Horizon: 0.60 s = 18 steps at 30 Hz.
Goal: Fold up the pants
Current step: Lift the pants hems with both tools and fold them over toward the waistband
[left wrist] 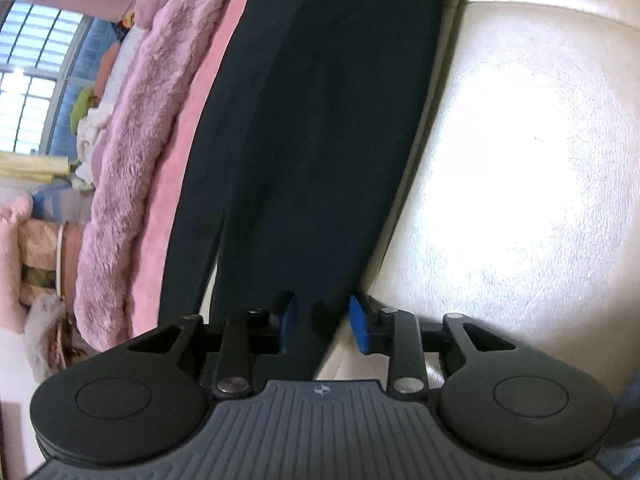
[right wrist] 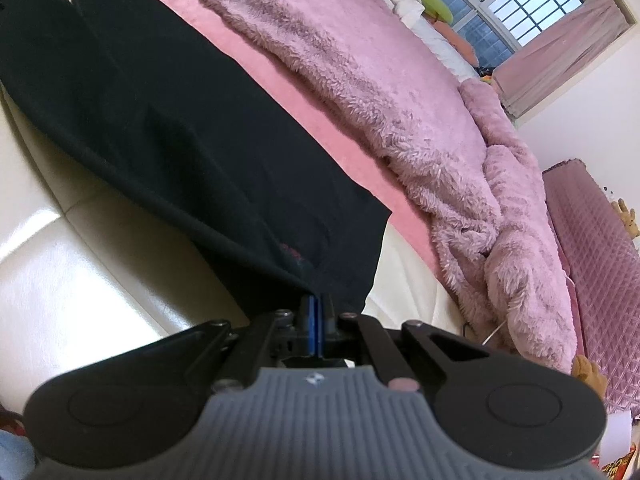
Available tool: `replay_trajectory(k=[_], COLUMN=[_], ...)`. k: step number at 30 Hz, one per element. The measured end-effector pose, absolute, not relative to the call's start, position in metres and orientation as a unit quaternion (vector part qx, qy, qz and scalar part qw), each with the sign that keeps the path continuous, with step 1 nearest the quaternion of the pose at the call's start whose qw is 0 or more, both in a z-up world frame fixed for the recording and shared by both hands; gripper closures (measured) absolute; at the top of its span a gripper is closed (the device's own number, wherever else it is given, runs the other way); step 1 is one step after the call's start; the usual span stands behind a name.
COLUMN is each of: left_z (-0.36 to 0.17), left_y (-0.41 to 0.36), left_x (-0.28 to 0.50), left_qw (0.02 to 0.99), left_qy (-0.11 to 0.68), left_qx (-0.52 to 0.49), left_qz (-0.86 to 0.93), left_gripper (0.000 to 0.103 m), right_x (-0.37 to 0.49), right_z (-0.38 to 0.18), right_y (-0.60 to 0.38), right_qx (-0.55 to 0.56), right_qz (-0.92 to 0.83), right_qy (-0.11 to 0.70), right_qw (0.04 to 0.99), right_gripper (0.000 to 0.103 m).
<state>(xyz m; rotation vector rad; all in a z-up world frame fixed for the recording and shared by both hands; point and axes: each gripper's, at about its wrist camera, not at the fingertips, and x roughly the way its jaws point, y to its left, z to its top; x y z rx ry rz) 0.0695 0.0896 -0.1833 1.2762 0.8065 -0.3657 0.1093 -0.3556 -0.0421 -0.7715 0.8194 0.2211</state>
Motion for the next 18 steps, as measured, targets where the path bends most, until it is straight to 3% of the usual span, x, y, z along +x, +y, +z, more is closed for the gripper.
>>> replay_trajectory(k=[2,3,4,18], left_z=[-0.188,-0.188,-0.186,-0.069], left_y=[0.087,0.087,0.087,0.111], left_x=[0.068,0.07,0.073,0.156], left_qw=[0.712,0.716,0.726,0.862], left_qy=[0.362,0.371,0.378,0.368], left_qx=[0.579,0.568,0.551,0.347], left_qz=[-0.165,-0.165,-0.161,-0.036], left_gripper=[0.084,0.098,0.102,0.103], right_x=[0.11,0.111,0.111,0.132], right_z=[-0.043,-0.044,-0.045,-0.019], right_y=[-0.355,-0.355,-0.356,-0.356], right_qx=[-0.365,-0.366,-0.366,-0.374], right_qz=[0.104,0.104,0.103,0.091], right_qy=[0.389,0.39,0.391,0.354], right_qw=[0.839,0.839,0.838,0.852], right_gripper=[0.103,0.103,0.103,0.103])
